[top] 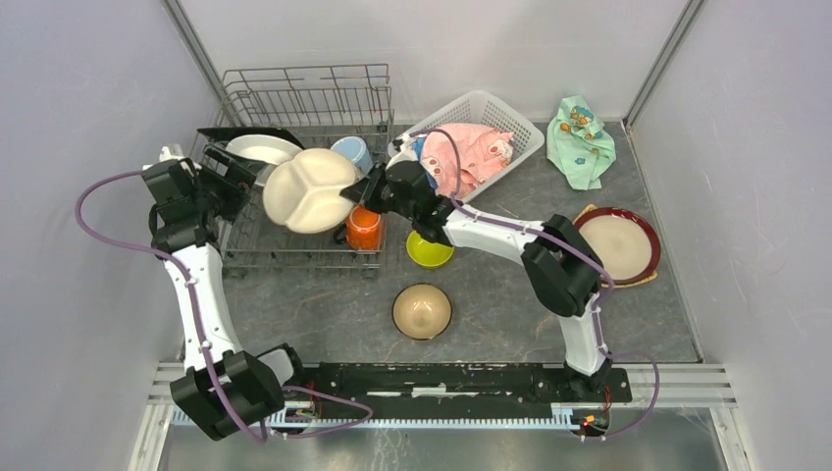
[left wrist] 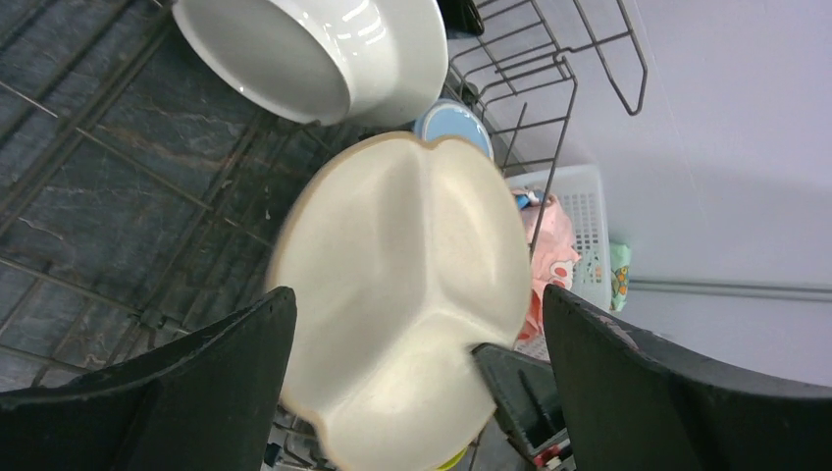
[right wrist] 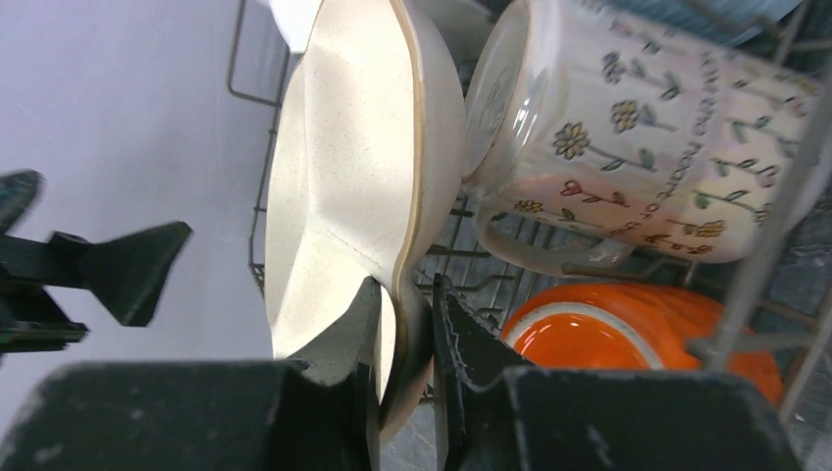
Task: Load the mixed dishes into the dish rack
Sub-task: Pick up the plate from the dish rack, then insert the plate into the dish rack.
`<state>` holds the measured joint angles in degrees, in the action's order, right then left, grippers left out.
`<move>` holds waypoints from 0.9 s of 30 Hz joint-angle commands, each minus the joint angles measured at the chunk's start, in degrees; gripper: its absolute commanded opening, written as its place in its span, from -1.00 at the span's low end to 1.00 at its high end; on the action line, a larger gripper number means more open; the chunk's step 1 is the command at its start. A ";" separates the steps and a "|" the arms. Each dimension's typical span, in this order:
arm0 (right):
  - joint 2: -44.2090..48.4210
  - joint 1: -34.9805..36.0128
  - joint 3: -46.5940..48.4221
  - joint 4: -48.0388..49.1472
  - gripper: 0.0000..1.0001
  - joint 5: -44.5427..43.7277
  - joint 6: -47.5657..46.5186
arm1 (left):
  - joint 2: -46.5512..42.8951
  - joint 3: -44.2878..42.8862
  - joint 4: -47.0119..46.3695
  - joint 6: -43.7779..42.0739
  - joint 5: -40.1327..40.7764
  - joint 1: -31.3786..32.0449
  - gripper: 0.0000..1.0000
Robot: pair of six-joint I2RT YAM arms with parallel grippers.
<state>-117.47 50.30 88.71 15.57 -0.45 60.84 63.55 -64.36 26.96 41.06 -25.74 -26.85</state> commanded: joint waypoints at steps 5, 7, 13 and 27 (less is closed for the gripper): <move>14.70 -2.55 -7.79 29.56 -1.00 0.15 8.32 | -2.61 -2.70 3.22 -3.49 -1.33 2.13 0.99; 15.46 -3.44 -9.71 32.66 -0.99 1.03 10.35 | -3.36 -0.73 1.55 -2.50 -3.75 2.30 1.00; 15.81 -4.59 -11.86 38.95 -0.99 6.41 13.78 | -5.88 5.98 -7.04 4.43 -9.69 2.31 0.92; 12.43 -3.79 -9.84 40.00 -0.99 11.13 15.46 | -2.95 11.02 -21.87 15.58 -12.79 7.72 0.39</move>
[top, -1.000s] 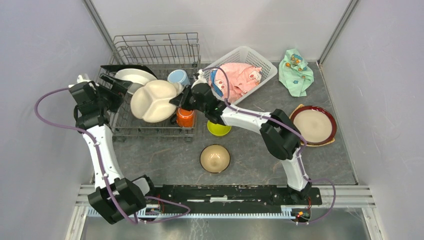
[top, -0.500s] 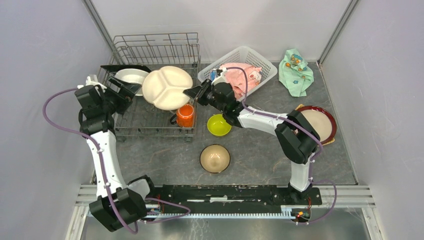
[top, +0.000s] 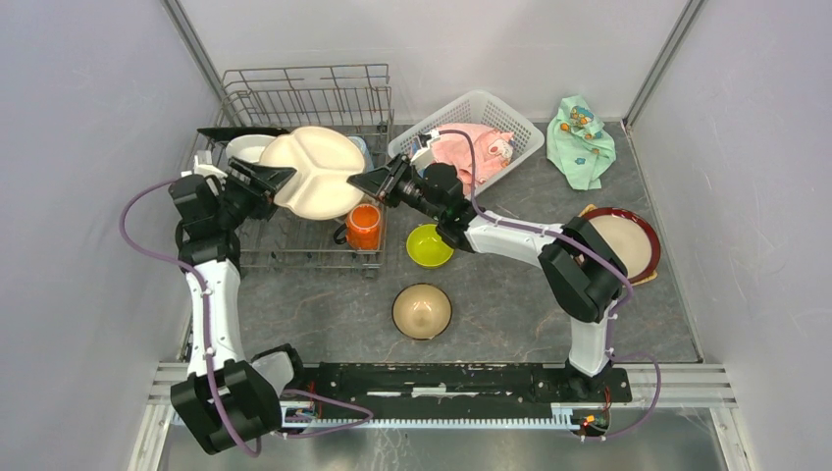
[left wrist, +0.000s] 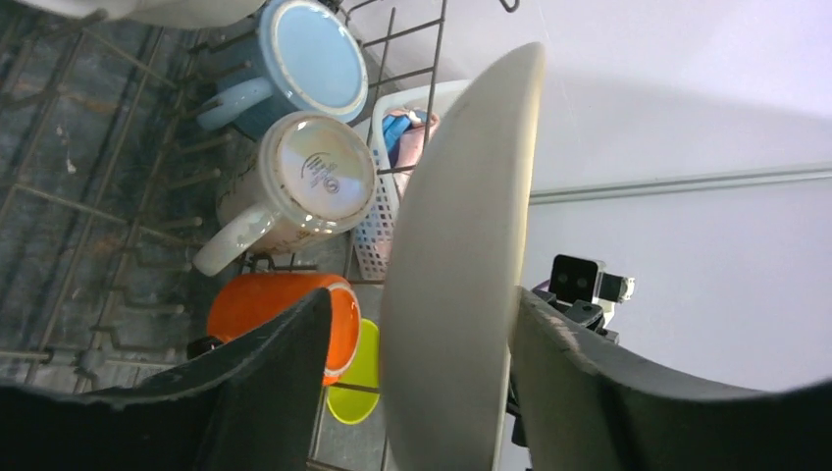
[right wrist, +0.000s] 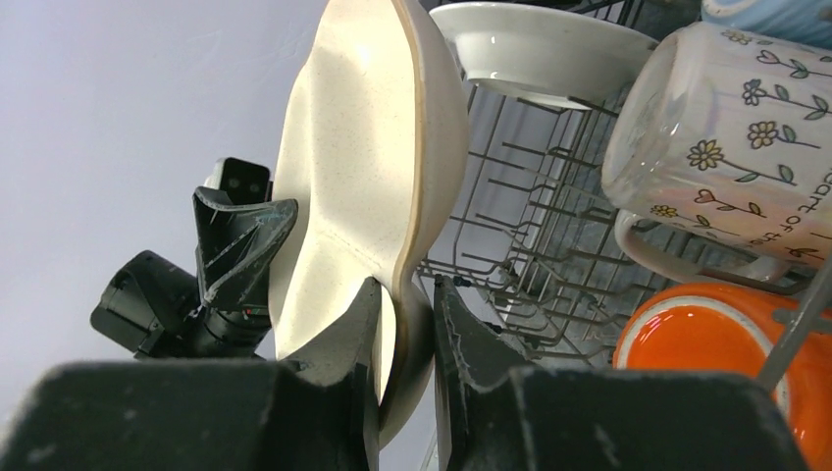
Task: Load the mixed dishes into the dish rack
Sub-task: Insert the plate into the dish rack.
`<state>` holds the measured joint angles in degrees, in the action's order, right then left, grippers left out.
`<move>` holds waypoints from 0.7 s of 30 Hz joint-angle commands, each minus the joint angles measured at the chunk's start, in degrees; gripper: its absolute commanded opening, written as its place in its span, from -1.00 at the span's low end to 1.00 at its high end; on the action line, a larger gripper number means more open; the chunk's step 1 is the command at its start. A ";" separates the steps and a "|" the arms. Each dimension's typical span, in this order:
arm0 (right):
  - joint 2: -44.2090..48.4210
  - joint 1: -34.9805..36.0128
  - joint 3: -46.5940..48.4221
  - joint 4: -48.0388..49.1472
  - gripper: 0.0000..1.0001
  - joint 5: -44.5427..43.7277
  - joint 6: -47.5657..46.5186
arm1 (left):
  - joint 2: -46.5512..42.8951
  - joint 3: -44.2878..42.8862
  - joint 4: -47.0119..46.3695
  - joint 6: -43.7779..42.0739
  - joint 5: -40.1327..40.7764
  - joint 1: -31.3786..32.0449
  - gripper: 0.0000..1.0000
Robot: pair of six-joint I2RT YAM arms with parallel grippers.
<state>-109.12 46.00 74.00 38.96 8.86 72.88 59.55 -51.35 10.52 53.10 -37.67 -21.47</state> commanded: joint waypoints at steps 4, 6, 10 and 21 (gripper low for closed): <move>3.92 1.03 3.62 13.31 -0.96 1.43 1.51 | 0.94 -3.56 -3.20 3.07 2.34 3.66 -0.28; 4.17 1.13 2.52 11.91 -0.89 1.07 0.50 | -0.17 -3.83 -1.41 2.23 5.43 3.80 -0.54; 5.18 0.95 0.81 8.84 -0.58 0.86 -1.73 | -3.02 -3.59 -0.98 3.41 11.73 3.84 -0.96; 20.50 0.05 -12.79 -11.22 0.96 1.17 -20.74 | -7.09 -9.31 7.06 5.60 33.24 3.86 -0.96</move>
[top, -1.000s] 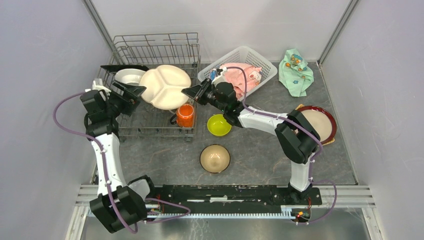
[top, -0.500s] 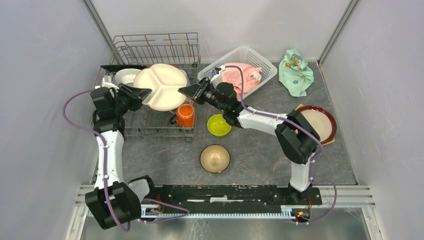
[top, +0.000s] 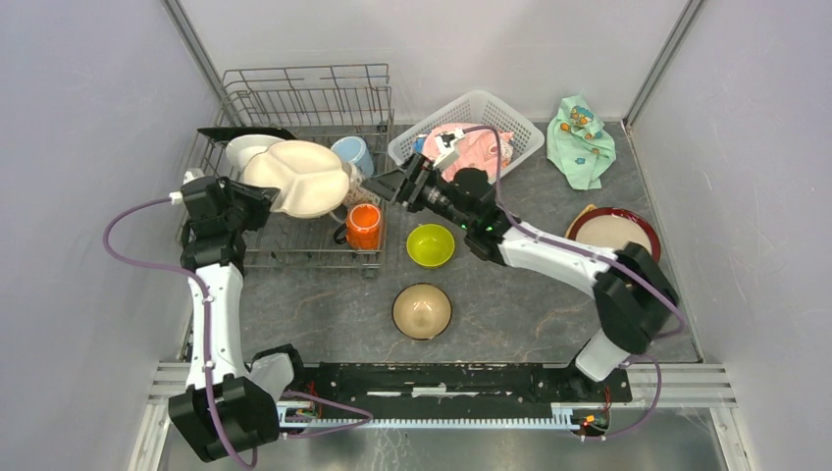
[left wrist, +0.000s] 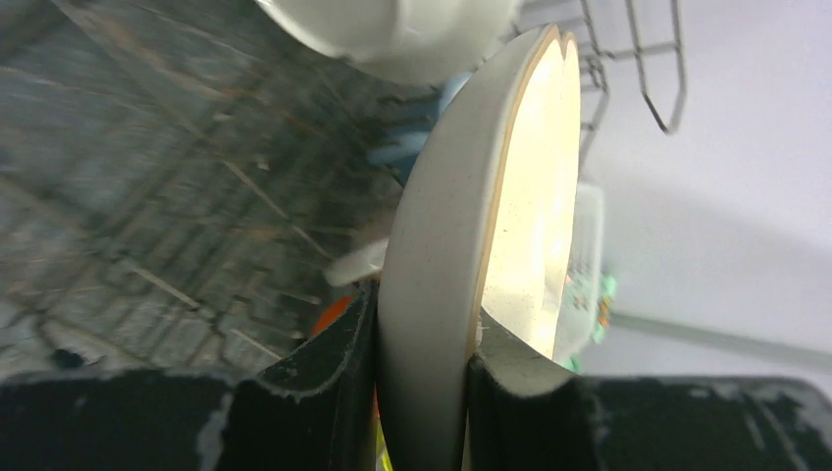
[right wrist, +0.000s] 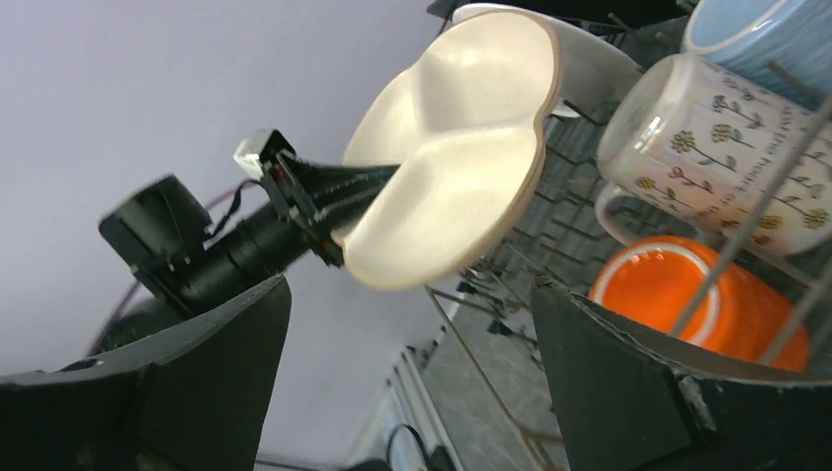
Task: Load the mixed dishes into the dish rack
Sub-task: Insert the plate into the dish rack.
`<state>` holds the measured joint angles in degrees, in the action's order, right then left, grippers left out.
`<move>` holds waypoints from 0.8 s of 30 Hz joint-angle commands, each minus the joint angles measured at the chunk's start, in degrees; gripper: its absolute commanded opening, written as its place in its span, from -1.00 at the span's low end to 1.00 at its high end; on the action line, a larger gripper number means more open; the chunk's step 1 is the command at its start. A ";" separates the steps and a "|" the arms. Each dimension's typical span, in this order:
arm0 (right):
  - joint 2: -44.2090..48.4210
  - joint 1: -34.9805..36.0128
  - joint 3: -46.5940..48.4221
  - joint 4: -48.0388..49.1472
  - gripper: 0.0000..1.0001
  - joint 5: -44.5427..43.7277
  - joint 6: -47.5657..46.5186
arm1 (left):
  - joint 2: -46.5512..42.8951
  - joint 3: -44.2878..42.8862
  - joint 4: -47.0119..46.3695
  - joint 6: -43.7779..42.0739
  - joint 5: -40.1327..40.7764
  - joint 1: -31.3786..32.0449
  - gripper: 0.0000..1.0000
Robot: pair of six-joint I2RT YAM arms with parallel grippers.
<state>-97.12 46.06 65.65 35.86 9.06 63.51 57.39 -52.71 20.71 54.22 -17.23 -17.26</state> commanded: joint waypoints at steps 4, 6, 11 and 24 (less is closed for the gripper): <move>18.60 -0.03 -15.37 -13.72 0.96 1.46 -20.10 | -5.11 -12.76 3.74 0.94 23.84 -0.03 -0.96; 24.28 0.07 -20.63 -16.23 0.96 -0.38 -23.88 | -3.84 -16.88 8.22 -0.89 28.08 0.23 -0.96; 35.57 0.03 -30.41 -18.75 0.96 -3.98 -27.53 | -0.19 -27.40 19.04 -2.27 36.18 1.14 -0.96; 40.43 0.22 -31.80 -24.40 0.96 -6.28 -33.07 | 13.73 -44.96 42.12 5.91 51.46 4.71 -0.96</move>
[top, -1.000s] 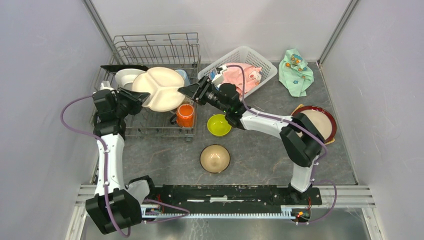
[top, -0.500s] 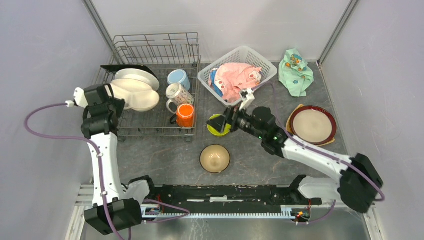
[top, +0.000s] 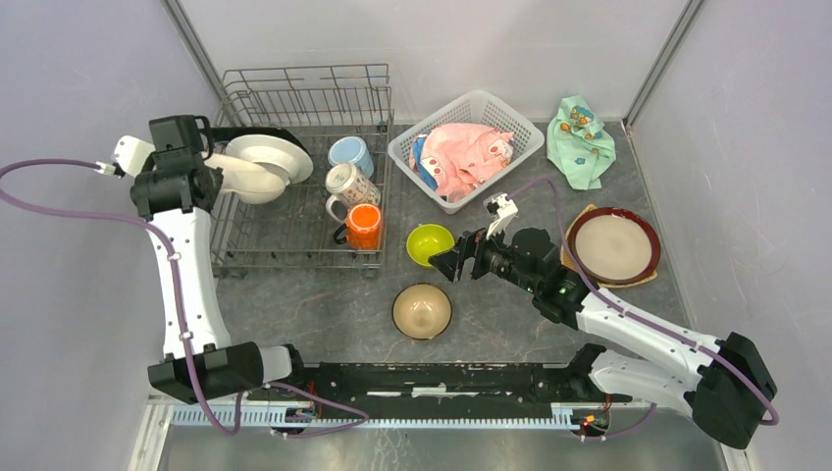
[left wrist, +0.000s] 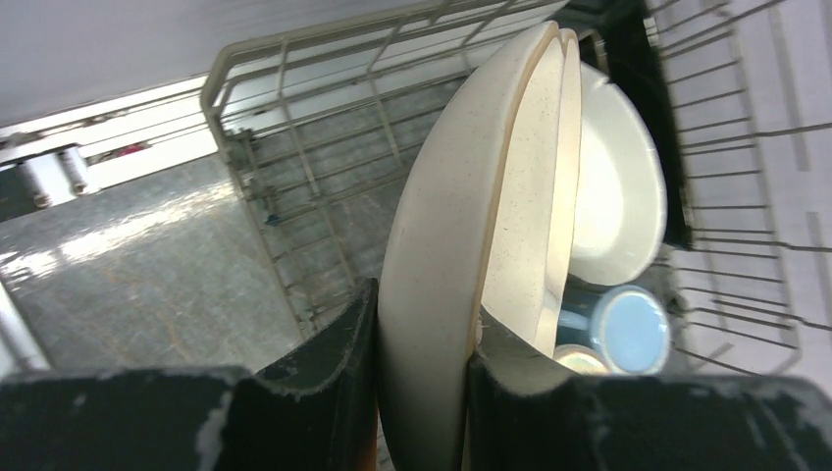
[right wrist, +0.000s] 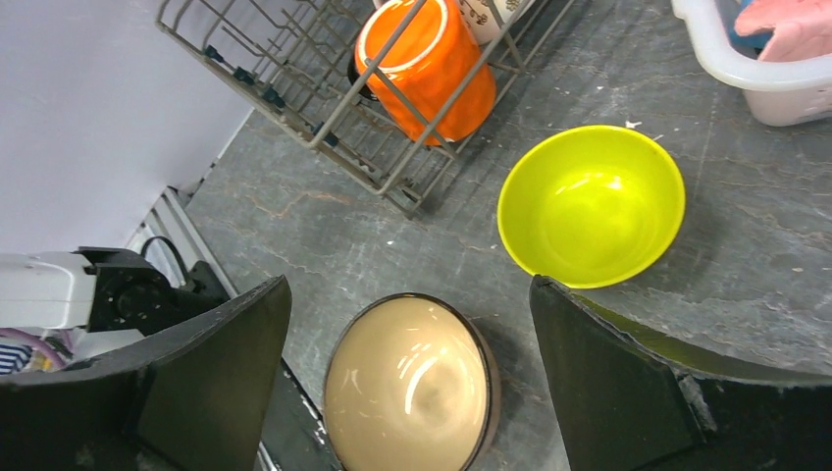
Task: Load the mixed dishes into the dish rack
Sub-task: Insert the plate into the dish rack.
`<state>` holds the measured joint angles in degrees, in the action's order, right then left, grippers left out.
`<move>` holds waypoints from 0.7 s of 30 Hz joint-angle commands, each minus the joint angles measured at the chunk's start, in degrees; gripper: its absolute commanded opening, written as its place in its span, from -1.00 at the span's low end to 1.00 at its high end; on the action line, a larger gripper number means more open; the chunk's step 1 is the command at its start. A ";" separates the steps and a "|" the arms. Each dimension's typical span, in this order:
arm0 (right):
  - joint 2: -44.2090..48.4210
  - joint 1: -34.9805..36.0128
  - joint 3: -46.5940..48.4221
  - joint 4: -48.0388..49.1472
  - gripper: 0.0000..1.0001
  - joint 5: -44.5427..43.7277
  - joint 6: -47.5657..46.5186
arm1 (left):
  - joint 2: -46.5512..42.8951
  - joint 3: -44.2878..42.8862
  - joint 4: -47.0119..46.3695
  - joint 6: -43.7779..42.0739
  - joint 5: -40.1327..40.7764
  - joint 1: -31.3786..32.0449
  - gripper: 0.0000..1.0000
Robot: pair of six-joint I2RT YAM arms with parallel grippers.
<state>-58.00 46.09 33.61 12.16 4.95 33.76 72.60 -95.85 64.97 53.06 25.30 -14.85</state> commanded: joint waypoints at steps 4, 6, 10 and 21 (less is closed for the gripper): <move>1.05 0.20 0.23 -0.96 0.96 -3.07 -3.94 | -1.25 0.38 -3.41 9.84 11.02 3.06 -0.96; 1.04 0.16 0.49 -1.46 0.96 -3.81 -4.43 | -0.19 0.31 -3.36 10.86 12.37 3.70 -0.96; 1.45 0.19 0.34 -2.27 0.96 -5.94 -5.10 | 4.07 -3.96 -0.30 11.64 16.24 5.96 -0.96; 1.90 0.21 -0.12 -2.25 0.96 -8.00 -4.62 | 13.62 -10.58 8.10 23.04 23.46 8.84 -0.96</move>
<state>-57.54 46.09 33.61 8.86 -1.08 30.09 87.13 -101.16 76.27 66.24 41.10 -6.28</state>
